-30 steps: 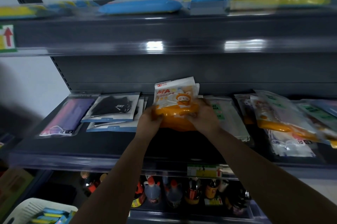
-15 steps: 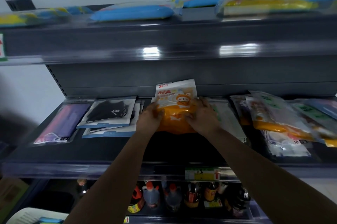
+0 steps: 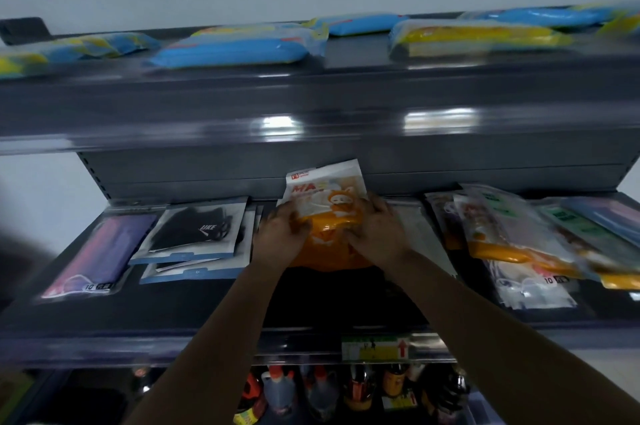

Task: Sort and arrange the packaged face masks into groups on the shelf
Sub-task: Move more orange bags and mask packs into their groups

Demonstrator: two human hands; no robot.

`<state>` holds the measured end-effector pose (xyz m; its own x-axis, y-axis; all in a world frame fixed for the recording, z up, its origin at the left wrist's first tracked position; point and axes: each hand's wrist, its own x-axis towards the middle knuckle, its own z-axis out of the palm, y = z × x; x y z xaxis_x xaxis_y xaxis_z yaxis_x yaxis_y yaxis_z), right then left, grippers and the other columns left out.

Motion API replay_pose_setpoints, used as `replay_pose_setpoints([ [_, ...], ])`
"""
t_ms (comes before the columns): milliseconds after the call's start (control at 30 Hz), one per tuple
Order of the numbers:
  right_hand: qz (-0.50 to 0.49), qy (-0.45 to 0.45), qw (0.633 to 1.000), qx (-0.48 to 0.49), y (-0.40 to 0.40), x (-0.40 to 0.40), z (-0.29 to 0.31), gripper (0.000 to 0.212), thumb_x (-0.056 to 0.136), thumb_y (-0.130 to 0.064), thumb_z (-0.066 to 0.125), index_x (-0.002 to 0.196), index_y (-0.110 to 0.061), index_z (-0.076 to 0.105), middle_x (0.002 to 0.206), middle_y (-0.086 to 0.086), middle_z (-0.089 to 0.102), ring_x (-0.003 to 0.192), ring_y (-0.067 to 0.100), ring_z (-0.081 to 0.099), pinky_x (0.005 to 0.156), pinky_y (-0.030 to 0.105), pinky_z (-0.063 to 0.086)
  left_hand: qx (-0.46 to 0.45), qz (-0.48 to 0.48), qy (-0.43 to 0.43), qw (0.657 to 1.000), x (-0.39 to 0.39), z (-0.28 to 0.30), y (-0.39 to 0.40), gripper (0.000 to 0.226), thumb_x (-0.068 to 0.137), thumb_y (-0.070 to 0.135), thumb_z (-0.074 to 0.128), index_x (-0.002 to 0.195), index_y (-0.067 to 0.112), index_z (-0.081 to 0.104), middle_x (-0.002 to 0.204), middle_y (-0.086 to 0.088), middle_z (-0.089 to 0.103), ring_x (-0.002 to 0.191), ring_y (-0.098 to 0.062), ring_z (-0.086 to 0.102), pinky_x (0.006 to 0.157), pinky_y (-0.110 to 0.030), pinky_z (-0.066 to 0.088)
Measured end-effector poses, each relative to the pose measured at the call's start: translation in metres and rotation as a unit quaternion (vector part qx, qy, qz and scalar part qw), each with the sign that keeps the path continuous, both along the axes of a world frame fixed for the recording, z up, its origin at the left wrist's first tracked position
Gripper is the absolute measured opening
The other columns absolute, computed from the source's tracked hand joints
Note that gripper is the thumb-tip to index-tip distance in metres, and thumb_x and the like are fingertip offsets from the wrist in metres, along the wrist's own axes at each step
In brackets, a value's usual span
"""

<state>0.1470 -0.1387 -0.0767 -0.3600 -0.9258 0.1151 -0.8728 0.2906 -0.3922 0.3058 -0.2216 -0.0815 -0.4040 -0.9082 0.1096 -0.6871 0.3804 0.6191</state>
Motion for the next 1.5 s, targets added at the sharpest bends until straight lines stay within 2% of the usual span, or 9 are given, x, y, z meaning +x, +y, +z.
replay_pose_setpoints([
  [167, 0.025, 0.025, 0.999, -0.016, 0.017, -0.001, 0.012, 0.076, 0.085, -0.052, 0.054, 0.148, -0.023, 0.023, 0.155, 0.005, 0.023, 0.142, 0.028, 0.022, 0.113, 0.041, 0.028, -0.034, 0.000, -0.033, 0.999, -0.007, 0.009, 0.013, 0.052, 0.088, 0.032, 0.055, 0.138, 0.026, 0.043, 0.139, -0.004, 0.048, 0.128, -0.029, 0.042, 0.105, -0.045, 0.037],
  [367, 0.045, 0.063, 0.997, -0.022, 0.047, -0.018, 0.033, 0.061, 0.090, -0.044, 0.048, 0.142, -0.017, 0.033, 0.146, 0.004, 0.035, 0.135, 0.026, 0.033, 0.109, 0.038, 0.033, -0.092, -0.008, -0.109, 0.990, -0.030, 0.024, 0.048, 0.056, 0.089, 0.034, 0.053, 0.142, 0.023, 0.037, 0.148, -0.004, 0.038, 0.136, -0.029, 0.029, 0.110, -0.044, 0.025],
  [533, 0.027, 0.143, 0.989, 0.009, 0.089, -0.055, 0.043, 0.051, 0.093, -0.037, 0.044, 0.137, -0.014, 0.038, 0.139, 0.008, 0.040, 0.129, 0.030, 0.036, 0.102, 0.041, 0.033, -0.152, -0.024, -0.142, 0.978, -0.070, 0.034, 0.088, 0.049, 0.091, 0.035, 0.050, 0.138, 0.024, 0.041, 0.145, -0.004, 0.041, 0.134, -0.028, 0.032, 0.107, -0.039, 0.026],
  [667, 0.002, 0.173, 0.985, 0.025, 0.125, -0.094, 0.045, 0.052, 0.092, -0.041, 0.043, 0.136, -0.014, 0.041, 0.139, 0.008, 0.043, 0.129, 0.029, 0.038, 0.102, 0.040, 0.032, -0.142, -0.055, -0.129, 0.980, -0.115, 0.036, 0.127, 0.050, 0.091, 0.033, 0.050, 0.139, 0.024, 0.041, 0.143, -0.004, 0.043, 0.134, -0.029, 0.034, 0.105, -0.039, 0.030],
  [800, 0.001, 0.178, 0.983, 0.047, 0.168, -0.135, 0.044, 0.050, 0.094, -0.038, 0.039, 0.138, -0.015, 0.037, 0.139, 0.010, 0.042, 0.128, 0.030, 0.039, 0.100, 0.039, 0.033, -0.133, -0.072, -0.141, 0.978, -0.157, 0.035, 0.166, 0.051, 0.092, 0.035, 0.049, 0.141, 0.024, 0.038, 0.147, -0.003, 0.040, 0.135, -0.028, 0.034, 0.110, -0.038, 0.024],
  [933, -0.010, 0.188, 0.979, 0.073, 0.207, -0.176, 0.041, 0.050, 0.095, -0.041, 0.038, 0.137, -0.013, 0.038, 0.137, 0.010, 0.042, 0.127, 0.030, 0.038, 0.101, 0.041, 0.033, -0.127, -0.088, -0.138, 0.978, -0.196, 0.032, 0.200, 0.048, 0.093, 0.035, 0.047, 0.139, 0.020, 0.041, 0.141, -0.006, 0.045, 0.129, -0.030, 0.040, 0.106, -0.040, 0.032],
  [1100, -0.035, 0.189, 0.979, 0.063, 0.244, -0.220, 0.035, 0.052, 0.094, -0.042, 0.041, 0.136, -0.012, 0.040, 0.141, 0.010, 0.043, 0.131, 0.029, 0.037, 0.102, 0.039, 0.034, -0.123, -0.092, -0.154, 0.976, -0.237, 0.027, 0.233, 0.051, 0.093, 0.034, 0.047, 0.142, 0.022, 0.037, 0.147, -0.006, 0.039, 0.135, -0.030, 0.034, 0.107, -0.040, 0.030],
  [1300, -0.065, 0.167, 0.982, 0.058, 0.273, -0.266, 0.032, 0.052, 0.096, -0.043, 0.037, 0.139, -0.014, 0.039, 0.139, 0.010, 0.045, 0.125, 0.029, 0.042, 0.100, 0.038, 0.034, -0.116, -0.089, -0.183, 0.972, -0.271, 0.027, 0.247, 0.049, 0.093, 0.035, 0.047, 0.139, 0.019, 0.040, 0.145, -0.006, 0.041, 0.135, -0.029, 0.033, 0.110, -0.041, 0.026],
  [1500, -0.110, 0.116, 0.986, 0.054, 0.280, -0.312, 0.025, 0.039, 0.098, -0.029, 0.036, 0.134, -0.015, 0.045, 0.134, 0.010, 0.050, 0.123, 0.031, 0.045, 0.099, 0.039, 0.036, -0.093, -0.071, -0.199, 0.973, -0.295, 0.021, 0.237, 0.048, 0.093, 0.034, 0.045, 0.138, 0.017, 0.041, 0.146, -0.008, 0.039, 0.134, -0.031, 0.033, 0.107, -0.043, 0.030],
])
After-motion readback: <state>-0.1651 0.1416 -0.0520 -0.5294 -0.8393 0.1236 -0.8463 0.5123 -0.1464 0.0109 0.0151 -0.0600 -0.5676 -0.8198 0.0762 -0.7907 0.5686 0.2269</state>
